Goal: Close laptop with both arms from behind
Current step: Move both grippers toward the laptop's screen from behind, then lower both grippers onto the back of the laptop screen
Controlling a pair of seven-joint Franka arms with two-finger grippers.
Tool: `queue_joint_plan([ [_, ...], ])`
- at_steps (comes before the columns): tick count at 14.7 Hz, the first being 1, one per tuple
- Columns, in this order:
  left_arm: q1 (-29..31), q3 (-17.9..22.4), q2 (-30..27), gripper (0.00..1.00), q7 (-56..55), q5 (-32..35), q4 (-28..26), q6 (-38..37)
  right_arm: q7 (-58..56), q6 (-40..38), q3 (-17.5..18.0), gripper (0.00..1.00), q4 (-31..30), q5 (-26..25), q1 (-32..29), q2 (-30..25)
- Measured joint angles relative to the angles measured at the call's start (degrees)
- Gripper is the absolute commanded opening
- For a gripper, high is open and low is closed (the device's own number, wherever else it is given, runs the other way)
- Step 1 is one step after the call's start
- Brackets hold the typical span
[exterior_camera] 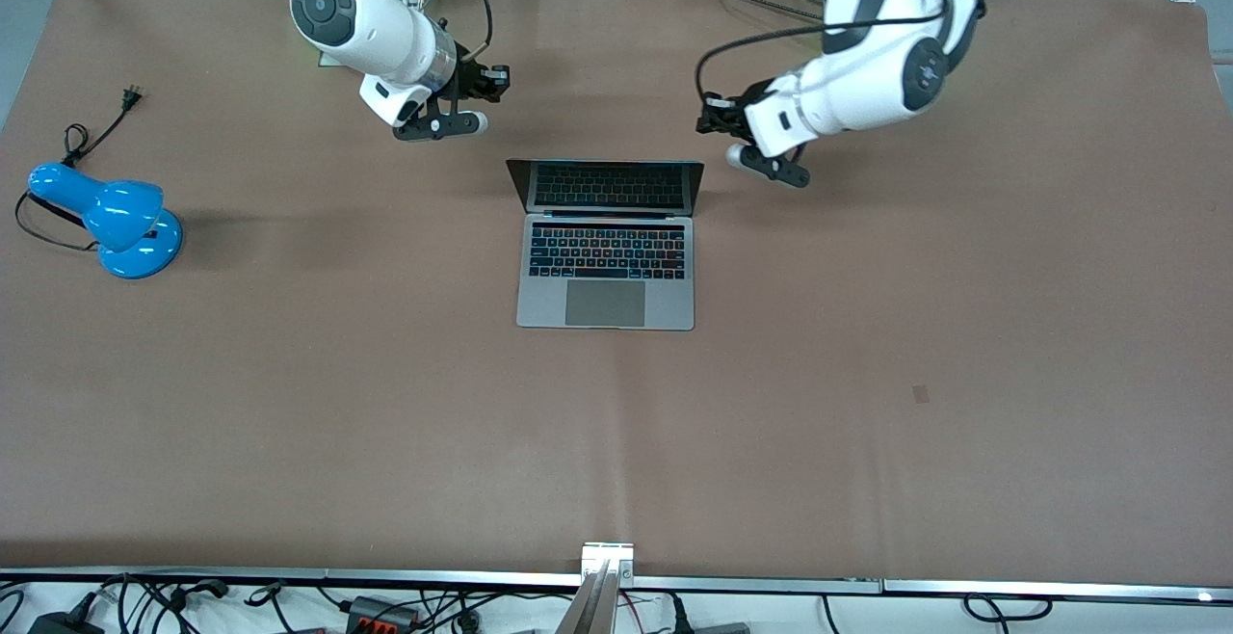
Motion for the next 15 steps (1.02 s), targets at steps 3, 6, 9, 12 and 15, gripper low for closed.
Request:
queue_joint_plan([
  [3, -0.1, -4.9, 1.2, 0.00, -4.1, 0.0, -1.8, 8.2, 0.0, 2.4, 0.0, 0.00, 0.0, 0.2, 0.7, 1.7],
  [6, -0.4, -7.3, 4.1, 0.00, -6.1, 0.0, -2.5, 14.5, 0.0, 6.5, 0.0, 0.00, 0.0, 0.3, 0.7, 4.4],
  [9, -0.6, -7.6, 6.4, 0.00, -6.1, 0.0, -2.5, 19.0, 0.0, 9.3, 0.0, 0.00, 1.6, 0.4, 0.8, 8.7],
  [12, -1.4, -7.8, 9.0, 0.00, -6.1, 0.0, -2.4, 24.2, 0.0, 9.7, 0.0, 0.00, 6.2, 0.6, 1.0, 13.5],
  [15, -1.5, -7.8, 10.7, 0.00, -5.9, 0.0, -2.3, 26.6, 0.0, 9.7, 0.0, 0.00, 9.4, 0.6, 1.4, 16.4],
])
